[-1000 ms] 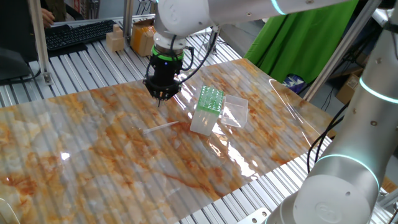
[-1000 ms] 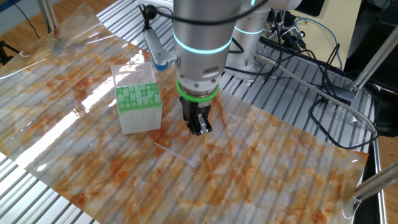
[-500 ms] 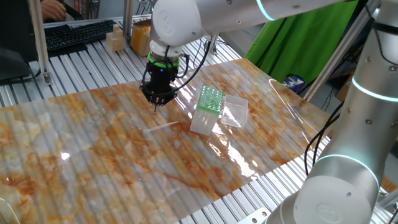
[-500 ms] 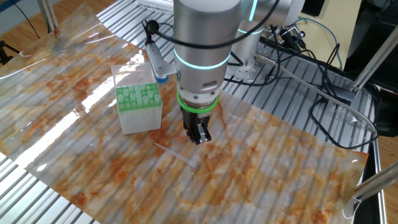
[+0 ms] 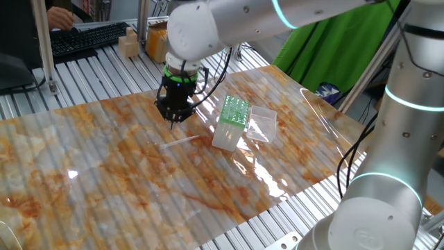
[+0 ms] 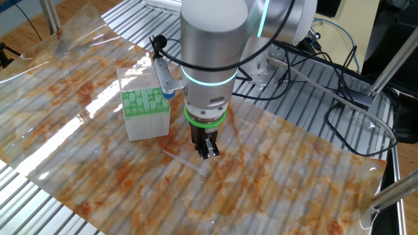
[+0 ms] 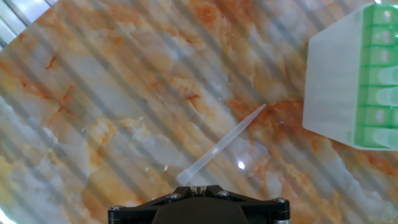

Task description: Insert a large pipette tip into the holder for large pipette tips

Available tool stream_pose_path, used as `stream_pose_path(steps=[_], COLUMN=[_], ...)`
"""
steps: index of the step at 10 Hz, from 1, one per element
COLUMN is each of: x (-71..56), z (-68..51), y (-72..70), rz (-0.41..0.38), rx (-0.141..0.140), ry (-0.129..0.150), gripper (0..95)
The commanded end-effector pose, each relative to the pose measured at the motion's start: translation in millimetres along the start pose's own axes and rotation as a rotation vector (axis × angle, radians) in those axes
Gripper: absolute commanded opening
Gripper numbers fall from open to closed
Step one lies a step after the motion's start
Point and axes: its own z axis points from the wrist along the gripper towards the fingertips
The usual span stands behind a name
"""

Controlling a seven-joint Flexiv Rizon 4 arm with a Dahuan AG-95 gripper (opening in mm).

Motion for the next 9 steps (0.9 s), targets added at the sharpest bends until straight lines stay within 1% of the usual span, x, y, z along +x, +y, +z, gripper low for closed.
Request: stream_pose_path(steps=[1,7,9], x=[-1.3,-7.1,-8.7], z=[8.0,22.3,21.5], y=[-0.3,4.8,5.6], rz=[0.000,-0.003,-0.006], rx=[-0.003,-0.004,-0.005], ry=[-0.010,-0.010,-0.005], gripper=[0.0,0.0,0.0])
